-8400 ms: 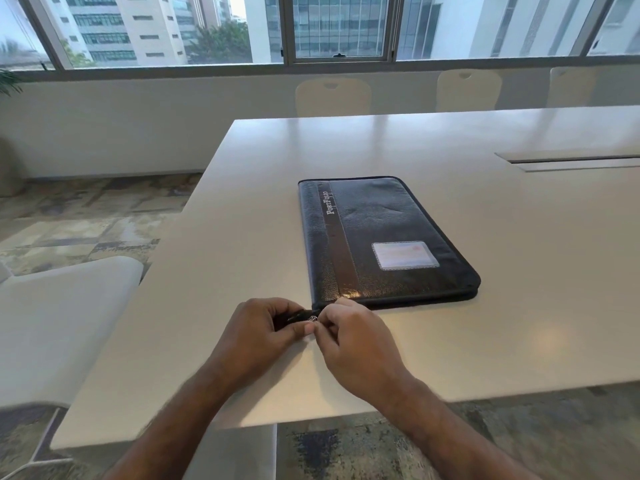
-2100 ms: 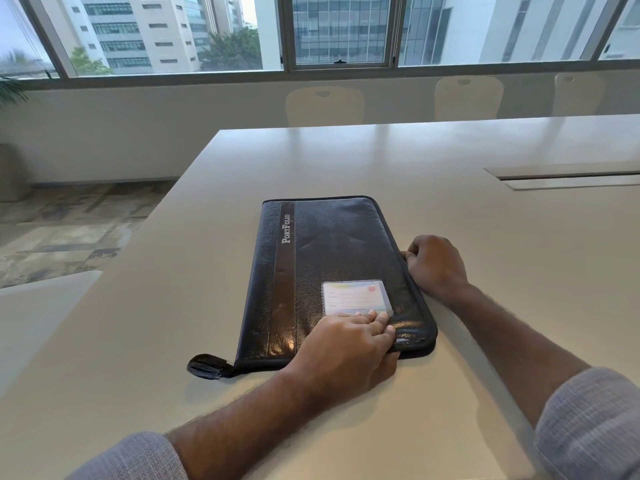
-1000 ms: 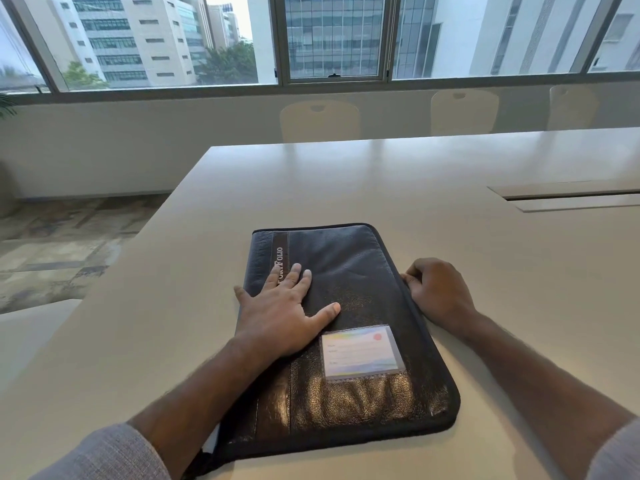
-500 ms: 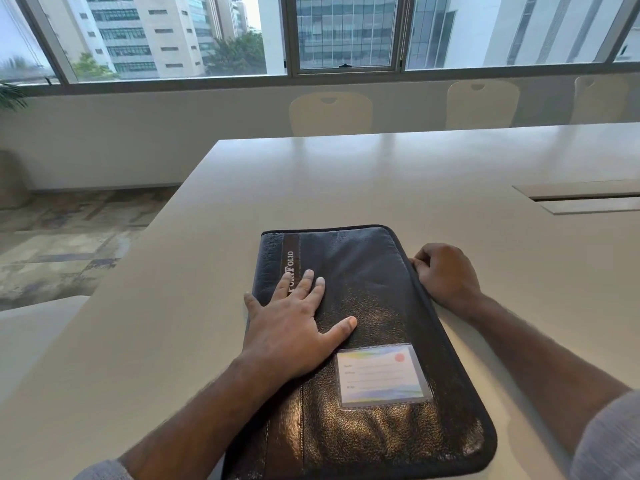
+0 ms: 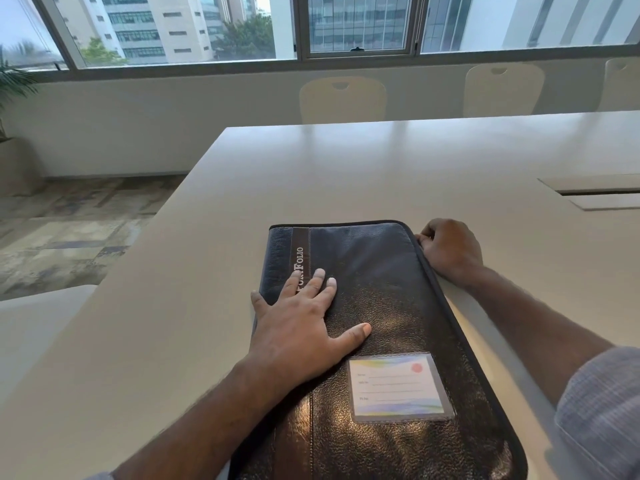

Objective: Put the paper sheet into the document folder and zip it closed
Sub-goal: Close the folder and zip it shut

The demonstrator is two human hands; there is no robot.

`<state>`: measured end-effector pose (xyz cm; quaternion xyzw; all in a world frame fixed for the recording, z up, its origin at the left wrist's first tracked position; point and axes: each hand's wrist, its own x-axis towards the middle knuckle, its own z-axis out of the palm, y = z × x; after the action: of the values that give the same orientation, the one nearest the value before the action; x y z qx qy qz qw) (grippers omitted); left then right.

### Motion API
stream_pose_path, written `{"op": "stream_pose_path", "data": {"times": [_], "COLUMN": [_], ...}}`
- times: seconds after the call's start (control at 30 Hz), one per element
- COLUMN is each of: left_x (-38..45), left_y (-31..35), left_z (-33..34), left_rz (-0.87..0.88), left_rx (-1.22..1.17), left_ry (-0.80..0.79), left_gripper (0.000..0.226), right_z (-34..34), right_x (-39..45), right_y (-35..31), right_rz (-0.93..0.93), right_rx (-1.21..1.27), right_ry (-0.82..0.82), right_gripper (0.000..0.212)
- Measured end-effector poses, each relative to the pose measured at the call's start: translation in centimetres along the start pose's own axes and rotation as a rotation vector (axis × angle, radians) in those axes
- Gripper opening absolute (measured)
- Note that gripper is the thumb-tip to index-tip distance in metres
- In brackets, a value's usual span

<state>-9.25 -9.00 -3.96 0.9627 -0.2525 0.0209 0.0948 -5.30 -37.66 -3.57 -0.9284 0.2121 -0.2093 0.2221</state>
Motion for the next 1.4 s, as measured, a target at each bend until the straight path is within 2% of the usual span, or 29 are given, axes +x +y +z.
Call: {"op": "stream_pose_path", "data": {"times": [0.1,0.23,0.3,0.4,0.5,0.7,0.9,1.1,1.4], "left_x": [0.4,3.8,5.5,6.4,6.5,6.3,6.1,6.0,5.8], "left_y": [-0.3,-2.2,-3.4,-4.6,-5.1,-5.5,-5.6,-5.6,-5.8], "left_z": [-0.5,-1.9,-1.9,-1.3,-1.0,-0.8,-0.6,-0.8,-1.2], "left_rz": [0.020,-0.024,-0.141,-0.268,-0.256,-0.234,-0.248,-0.238,-0.219], "left_rx": [0.003,-0.136,-0.136,-0.221,-0.292,-0.343,-0.350,-0.362,-0.380], "left_ry": [0.024,0.070,0.020,-0.051,-0.044,-0.043,-0.041,-0.056,-0.050], "left_gripper": [0.105,0.090,0.102,0.132,0.142,0.139,0.139,0.140,0.138], "right_z": [0.4,0.7,0.8,0.8,1.0,1.2,1.2,0.5,1.1], "right_x": [0.5,0.5,0.5,0.6,1.0,2.8,5.4,7.8,5.1], "right_y": [0.0,0.4,0.5,0.8,0.9,0.2,-0.5,-0.8,2.9], "right_rz": [-0.008,-0.015,-0.048,-0.086,-0.094,-0.112,-0.135,-0.267,-0.305], "right_rx": [0.003,0.017,0.044,0.075,0.080,0.048,-0.002,-0.092,0.166], "right_ry": [0.017,0.022,0.025,0.033,0.066,0.025,-0.112,-0.269,-0.129], "right_gripper": [0.015,0.013,0.011,0.009,0.009,0.011,0.010,0.007,0.009]}}
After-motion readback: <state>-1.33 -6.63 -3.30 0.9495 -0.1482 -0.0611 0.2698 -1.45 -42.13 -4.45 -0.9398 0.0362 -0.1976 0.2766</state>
